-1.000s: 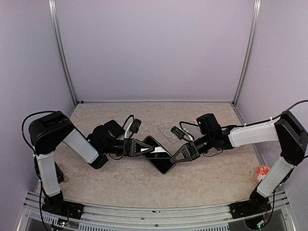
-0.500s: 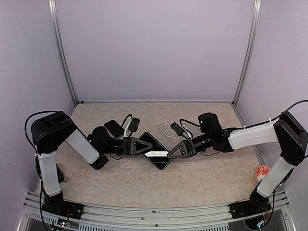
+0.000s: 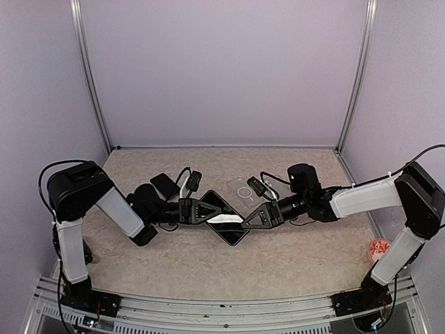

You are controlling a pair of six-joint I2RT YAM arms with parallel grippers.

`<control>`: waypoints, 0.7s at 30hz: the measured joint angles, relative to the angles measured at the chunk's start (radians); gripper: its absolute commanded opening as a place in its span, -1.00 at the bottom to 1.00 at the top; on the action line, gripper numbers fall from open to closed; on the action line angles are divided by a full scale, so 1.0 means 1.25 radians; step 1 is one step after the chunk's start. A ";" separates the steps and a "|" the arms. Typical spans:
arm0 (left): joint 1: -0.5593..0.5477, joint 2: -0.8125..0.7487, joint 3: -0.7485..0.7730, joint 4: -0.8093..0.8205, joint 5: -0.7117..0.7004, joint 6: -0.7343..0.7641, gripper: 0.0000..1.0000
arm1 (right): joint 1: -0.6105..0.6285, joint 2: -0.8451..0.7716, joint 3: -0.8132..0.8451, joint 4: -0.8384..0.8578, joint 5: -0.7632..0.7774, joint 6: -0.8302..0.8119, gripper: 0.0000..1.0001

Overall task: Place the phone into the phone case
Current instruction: Press the phone with the phone case at the bottom corners of the phone case.

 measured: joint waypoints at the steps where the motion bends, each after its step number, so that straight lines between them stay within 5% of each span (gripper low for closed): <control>1: 0.000 0.000 0.000 0.000 0.000 0.000 -1.00 | 0.000 0.000 0.000 0.001 0.000 0.000 -1.00; 9: -0.004 0.000 0.000 0.003 0.010 0.003 -1.00 | 0.000 -0.001 0.003 -0.013 0.009 -0.007 -0.28; 21: -0.006 0.000 -0.013 0.004 0.027 0.006 -1.00 | -0.014 -0.022 0.017 -0.076 -0.005 -0.052 -0.15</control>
